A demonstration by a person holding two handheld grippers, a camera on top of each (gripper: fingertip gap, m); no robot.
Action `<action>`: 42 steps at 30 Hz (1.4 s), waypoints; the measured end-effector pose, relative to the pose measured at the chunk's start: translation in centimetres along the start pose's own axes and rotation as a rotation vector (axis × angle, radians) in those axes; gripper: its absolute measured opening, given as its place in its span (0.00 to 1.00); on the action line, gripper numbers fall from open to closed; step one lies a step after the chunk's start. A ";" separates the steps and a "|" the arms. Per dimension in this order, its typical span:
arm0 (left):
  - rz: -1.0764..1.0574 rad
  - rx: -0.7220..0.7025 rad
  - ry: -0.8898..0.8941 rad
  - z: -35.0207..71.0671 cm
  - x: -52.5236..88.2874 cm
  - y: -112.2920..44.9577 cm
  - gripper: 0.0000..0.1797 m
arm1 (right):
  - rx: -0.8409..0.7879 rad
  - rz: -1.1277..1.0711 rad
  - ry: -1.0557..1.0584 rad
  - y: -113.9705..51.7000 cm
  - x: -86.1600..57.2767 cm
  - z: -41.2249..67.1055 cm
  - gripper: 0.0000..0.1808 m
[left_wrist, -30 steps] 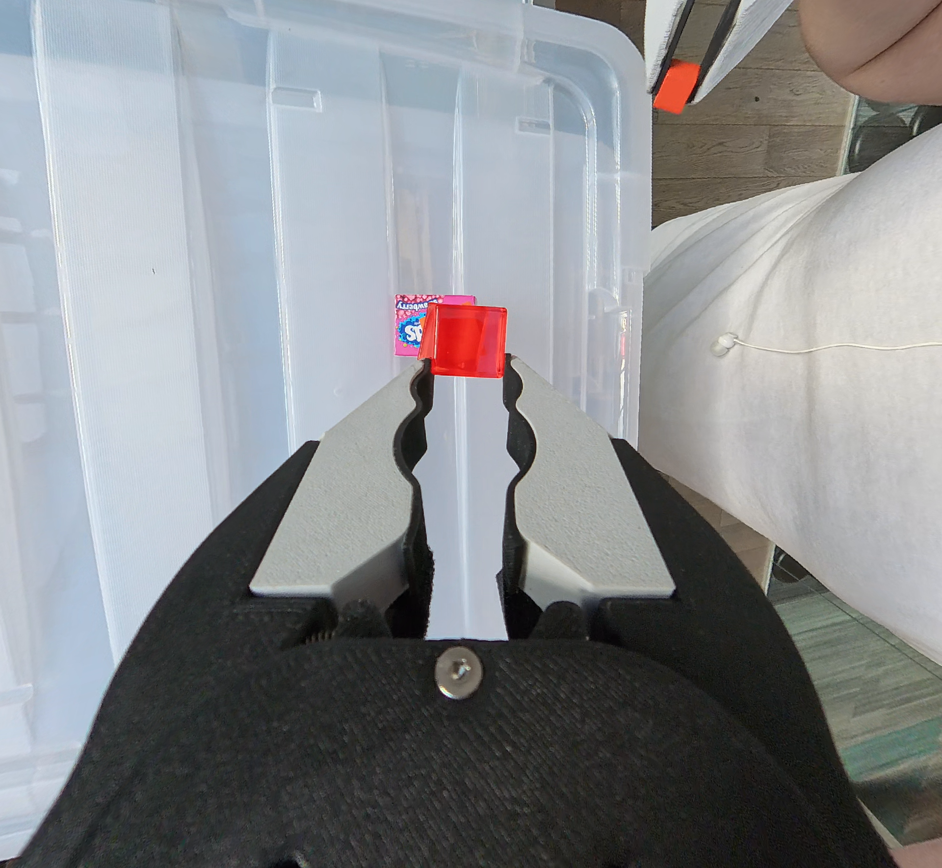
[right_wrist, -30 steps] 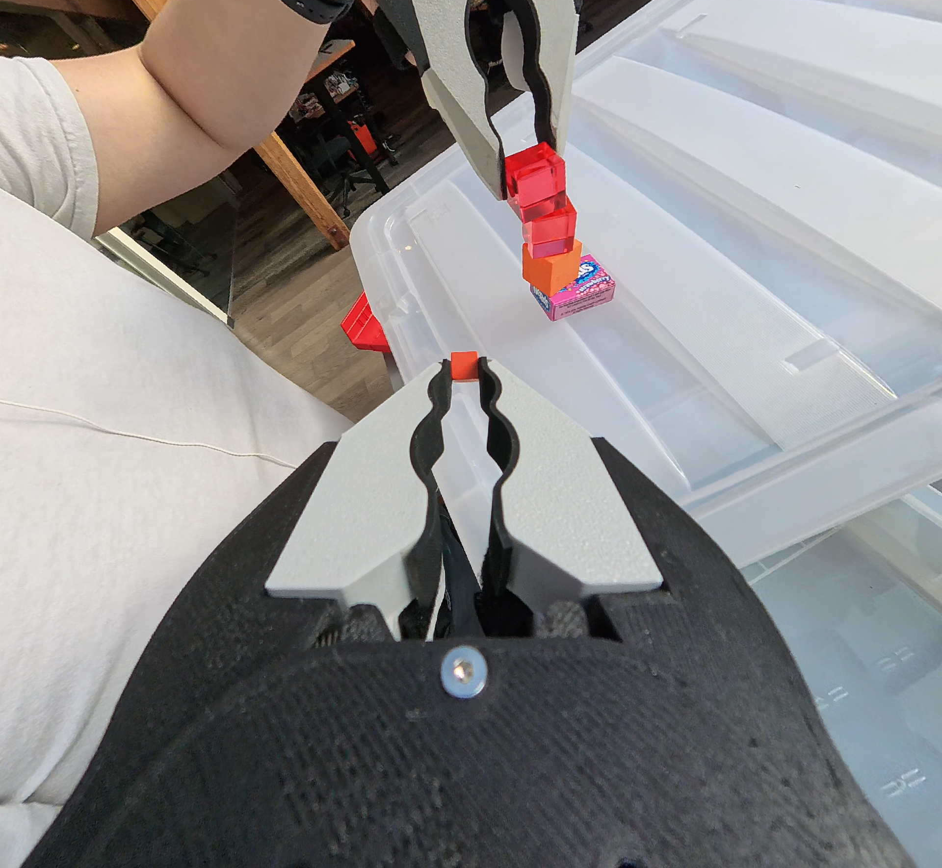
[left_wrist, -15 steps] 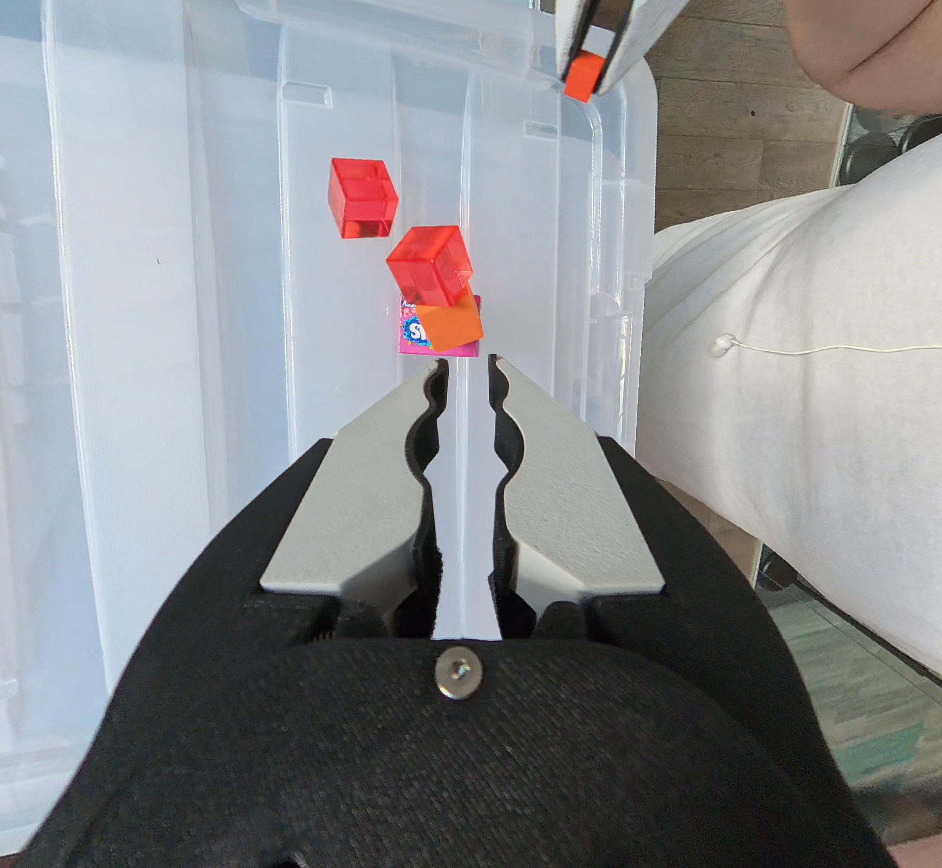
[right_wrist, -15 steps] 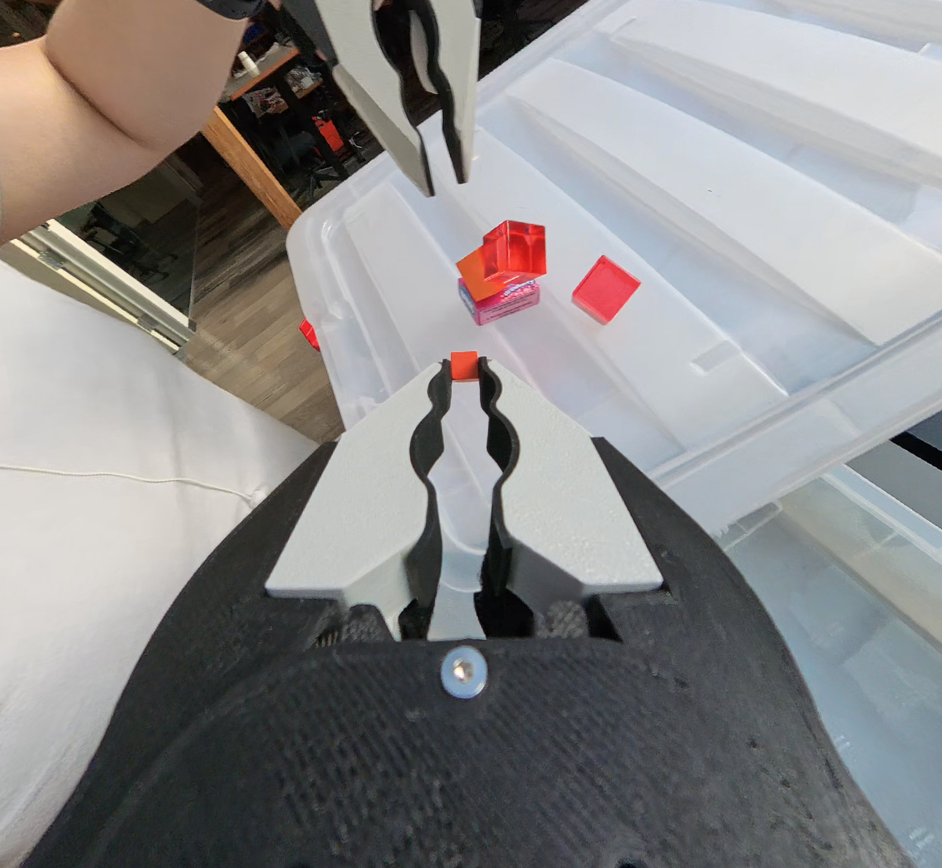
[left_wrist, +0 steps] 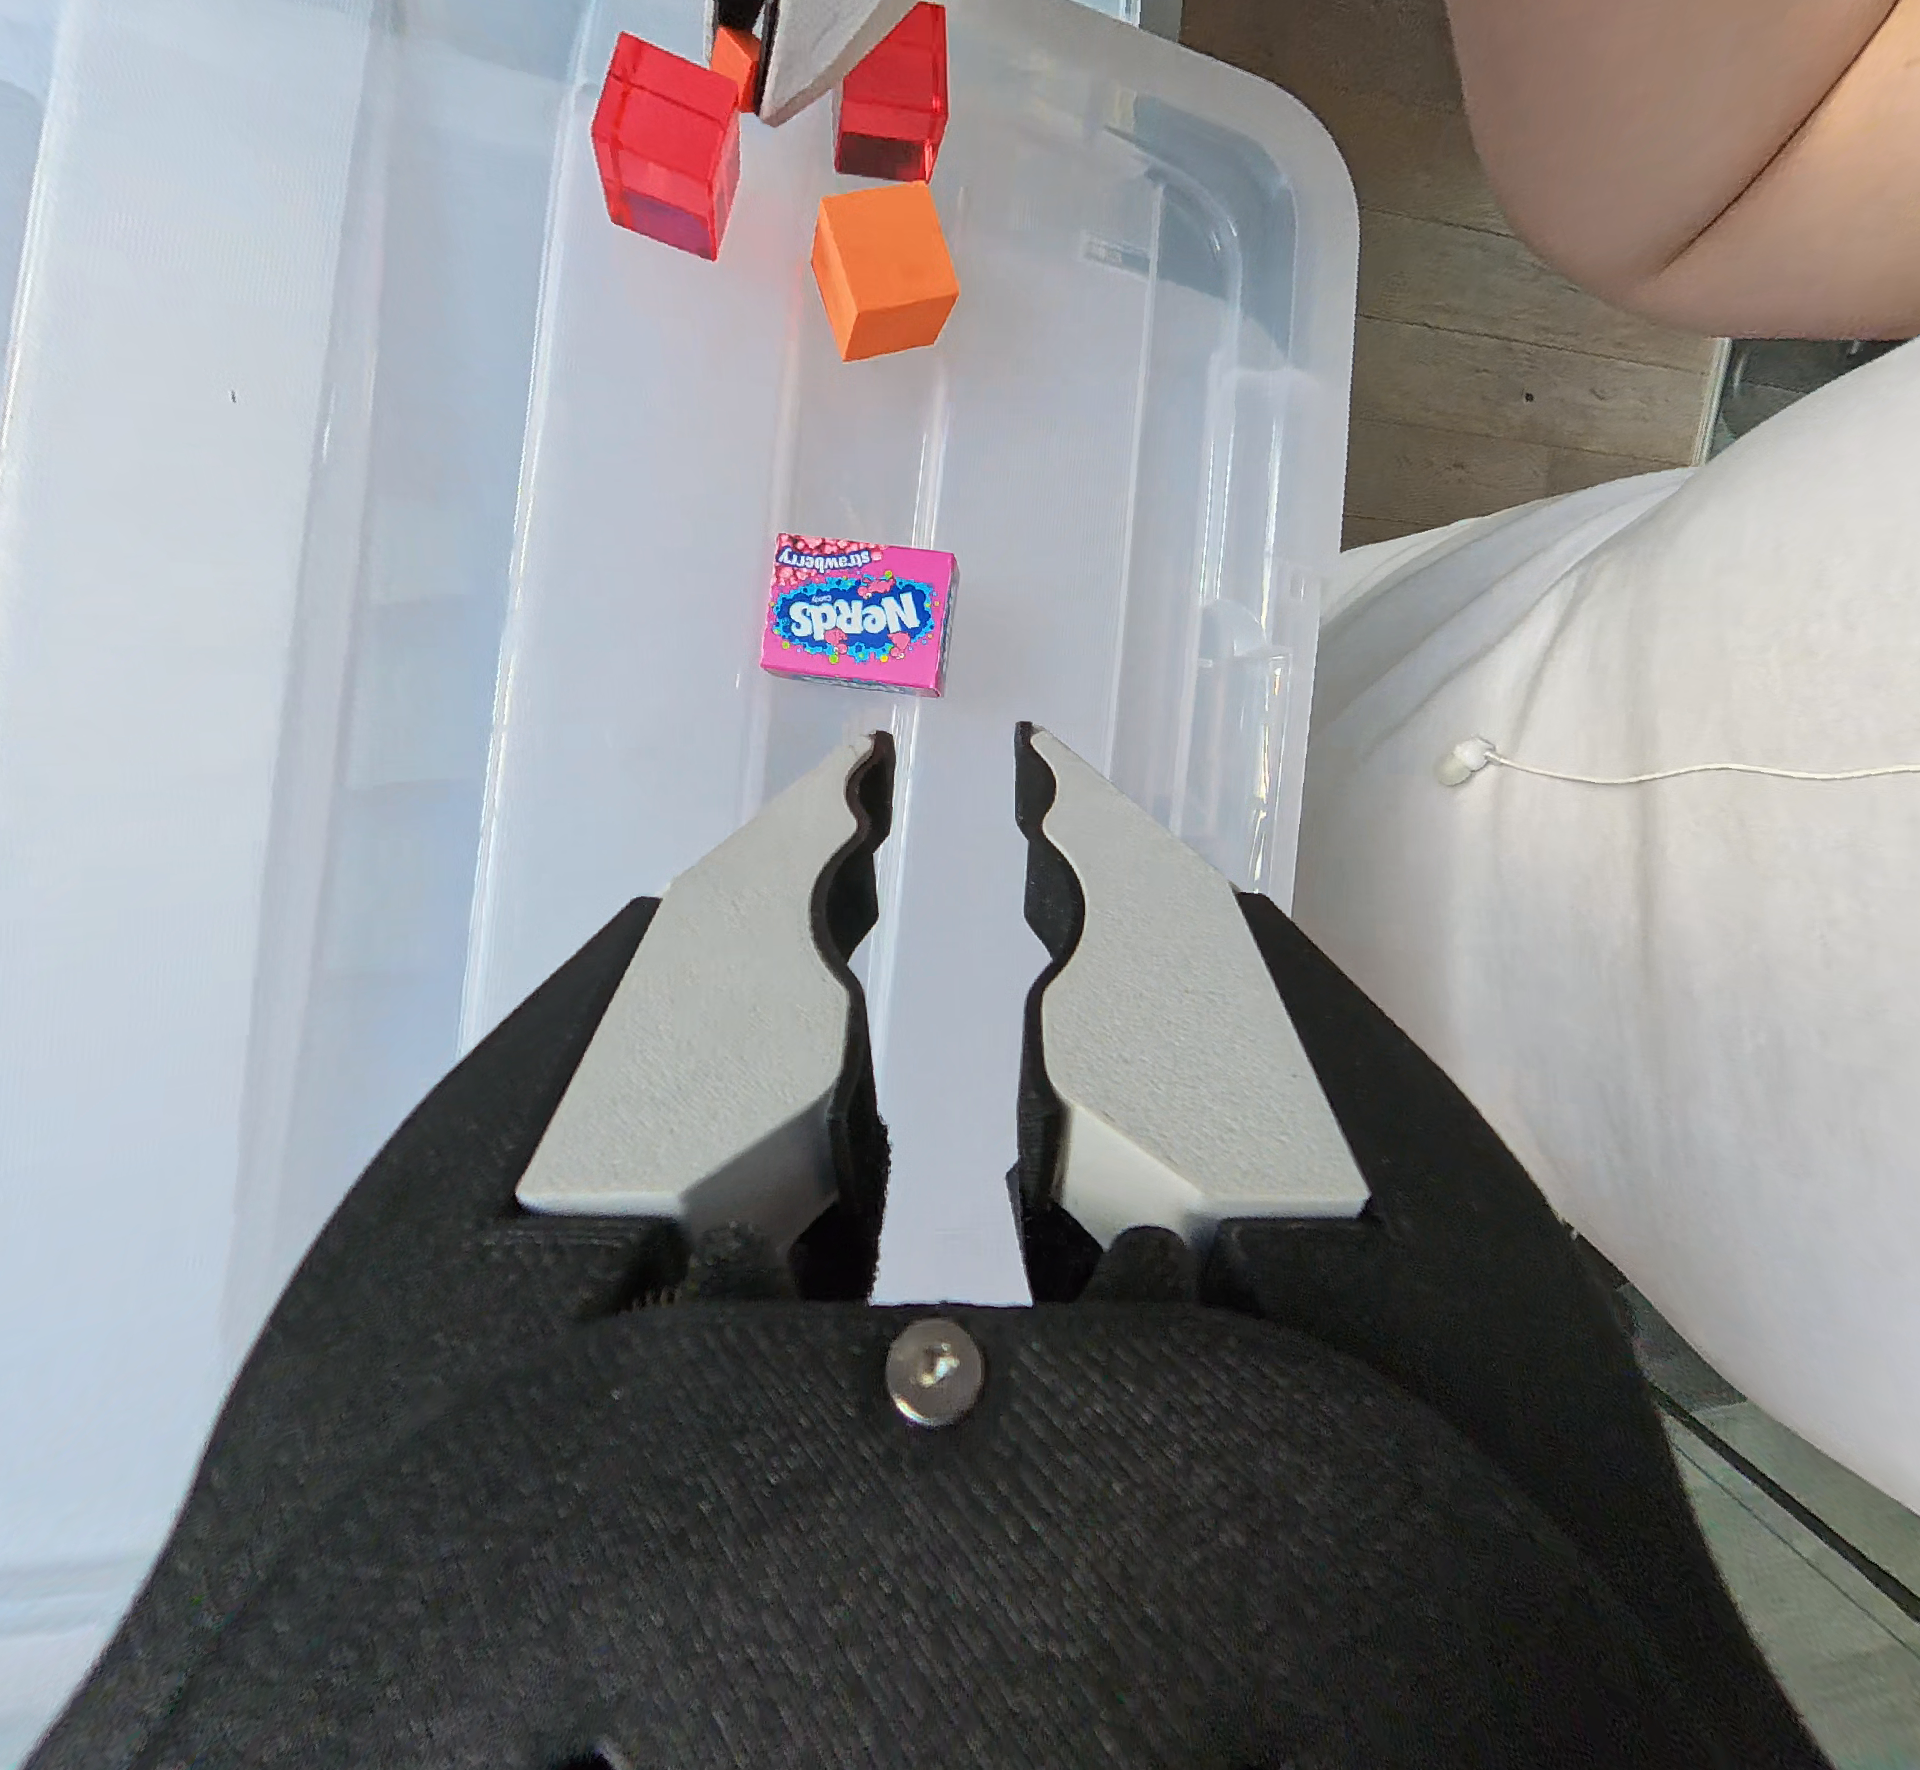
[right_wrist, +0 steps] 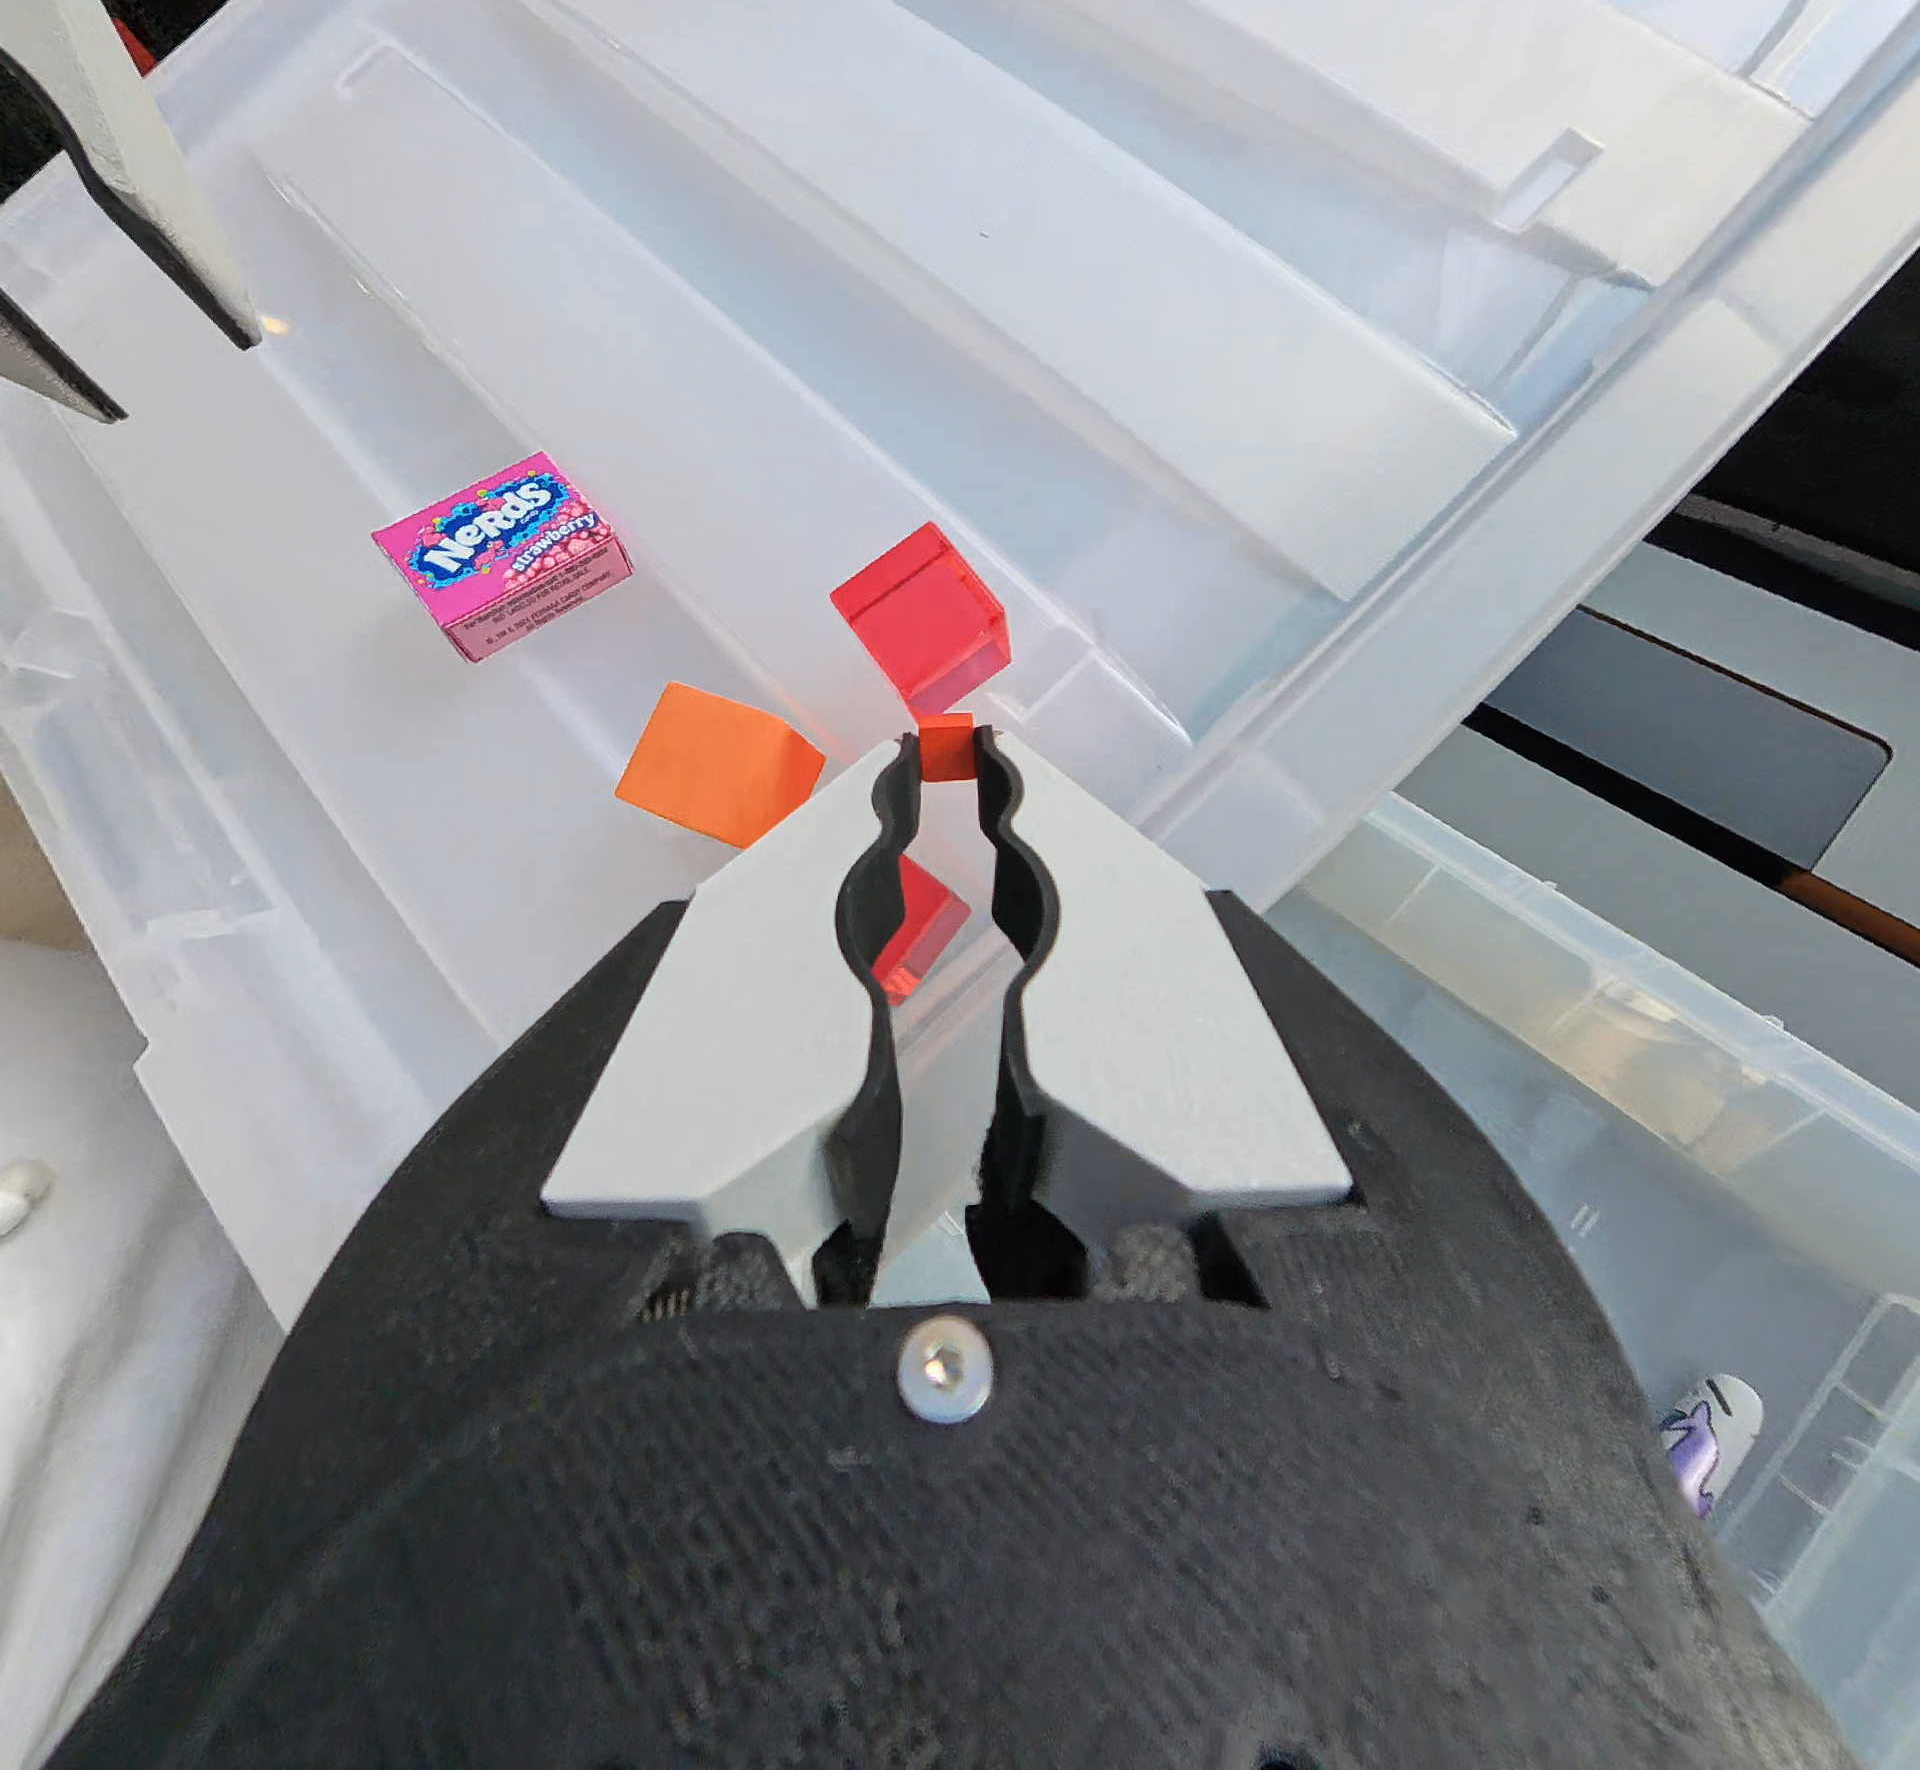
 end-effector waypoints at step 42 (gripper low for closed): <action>0.819 -0.416 1.207 -40.6 -3.8 14.0 0.14 | -0.303 0.166 0.332 6.7 10.1 -0.3 0.05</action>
Point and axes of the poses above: each gripper's, where its closed fingertips meet, y back along the fingers, z out of its top, x = y × z across the jaws, the point moved 5 cm from there along y, back along the fingers, and after that the axes turned 6 degrees about -x, right-handed, at the moved point
